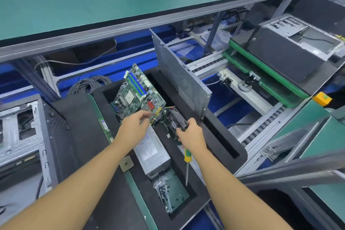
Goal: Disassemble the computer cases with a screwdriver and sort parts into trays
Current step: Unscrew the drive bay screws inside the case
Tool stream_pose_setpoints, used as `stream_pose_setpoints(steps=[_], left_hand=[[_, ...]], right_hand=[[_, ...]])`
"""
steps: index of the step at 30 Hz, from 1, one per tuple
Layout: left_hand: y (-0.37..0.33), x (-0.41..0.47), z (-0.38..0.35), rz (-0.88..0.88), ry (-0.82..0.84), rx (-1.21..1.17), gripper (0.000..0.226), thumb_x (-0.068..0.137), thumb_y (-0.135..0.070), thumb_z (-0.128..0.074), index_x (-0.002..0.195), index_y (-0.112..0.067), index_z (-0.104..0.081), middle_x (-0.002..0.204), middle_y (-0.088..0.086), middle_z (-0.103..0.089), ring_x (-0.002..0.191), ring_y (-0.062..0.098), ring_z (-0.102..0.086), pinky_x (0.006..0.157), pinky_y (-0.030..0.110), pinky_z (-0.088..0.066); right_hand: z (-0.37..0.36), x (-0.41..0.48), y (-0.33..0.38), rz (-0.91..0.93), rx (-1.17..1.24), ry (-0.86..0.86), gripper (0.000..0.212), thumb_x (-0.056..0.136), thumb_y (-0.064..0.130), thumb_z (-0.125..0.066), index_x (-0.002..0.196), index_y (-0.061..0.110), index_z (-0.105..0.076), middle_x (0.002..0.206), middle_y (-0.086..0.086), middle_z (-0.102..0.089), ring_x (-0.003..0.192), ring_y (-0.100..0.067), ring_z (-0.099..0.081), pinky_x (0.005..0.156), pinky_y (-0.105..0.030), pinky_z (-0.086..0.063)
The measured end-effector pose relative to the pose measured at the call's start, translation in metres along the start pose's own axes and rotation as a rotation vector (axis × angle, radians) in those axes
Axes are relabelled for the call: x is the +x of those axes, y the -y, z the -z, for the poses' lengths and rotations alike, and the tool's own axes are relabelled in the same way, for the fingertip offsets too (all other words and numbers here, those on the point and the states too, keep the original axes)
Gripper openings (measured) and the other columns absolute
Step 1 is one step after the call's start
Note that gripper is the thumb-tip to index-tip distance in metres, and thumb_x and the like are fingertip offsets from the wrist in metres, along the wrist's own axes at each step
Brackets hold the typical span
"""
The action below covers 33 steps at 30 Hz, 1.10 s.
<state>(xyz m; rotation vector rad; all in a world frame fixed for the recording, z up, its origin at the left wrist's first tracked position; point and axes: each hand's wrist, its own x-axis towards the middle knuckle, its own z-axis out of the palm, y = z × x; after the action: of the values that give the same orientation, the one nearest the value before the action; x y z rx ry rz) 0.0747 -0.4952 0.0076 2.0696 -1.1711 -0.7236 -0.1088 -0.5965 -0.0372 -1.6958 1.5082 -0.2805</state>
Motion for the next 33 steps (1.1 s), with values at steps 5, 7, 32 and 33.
stream_pose_setpoints(steps=[5,7,32,33], left_hand=[[-0.004,-0.007,0.022,-0.005,0.016,0.024,0.031,0.102,-0.022,-0.051,0.131,-0.023,-0.061,0.128,-0.011,-0.064,0.116,0.011,-0.058,0.098,0.024,-0.042],[-0.005,-0.01,0.029,-0.009,0.002,0.025,0.03,0.102,-0.023,-0.05,0.129,-0.025,-0.062,0.125,-0.013,-0.064,0.11,0.013,-0.061,0.091,0.023,-0.042],[0.026,-0.098,0.165,-0.087,-0.07,-0.164,0.021,0.101,-0.026,-0.053,0.117,-0.036,-0.06,0.106,-0.025,-0.066,0.091,-0.008,-0.06,0.067,0.019,-0.048],[0.032,-0.106,0.178,-0.089,-0.066,-0.188,0.021,0.101,-0.026,-0.054,0.119,-0.034,-0.06,0.106,-0.026,-0.067,0.093,-0.007,-0.06,0.068,0.022,-0.051]], right_hand=[[0.007,0.0,0.006,-0.022,-0.081,0.119,0.026,0.091,0.034,-0.065,0.094,0.012,-0.051,0.092,-0.016,-0.069,0.053,-0.024,-0.069,0.042,-0.028,-0.049],[0.007,0.001,0.008,0.008,-0.113,0.125,0.022,0.092,0.03,-0.065,0.095,0.014,-0.052,0.09,-0.015,-0.068,0.058,-0.028,-0.069,0.044,-0.032,-0.054],[0.006,-0.11,0.156,0.377,0.333,0.21,0.023,0.069,0.016,-0.051,0.088,0.029,-0.052,0.1,-0.006,-0.048,0.052,-0.016,-0.06,0.062,-0.047,-0.056],[0.002,-0.125,0.176,0.444,0.369,0.276,0.024,0.069,0.013,-0.051,0.085,0.031,-0.053,0.098,-0.005,-0.047,0.056,-0.017,-0.061,0.066,-0.048,-0.056]])
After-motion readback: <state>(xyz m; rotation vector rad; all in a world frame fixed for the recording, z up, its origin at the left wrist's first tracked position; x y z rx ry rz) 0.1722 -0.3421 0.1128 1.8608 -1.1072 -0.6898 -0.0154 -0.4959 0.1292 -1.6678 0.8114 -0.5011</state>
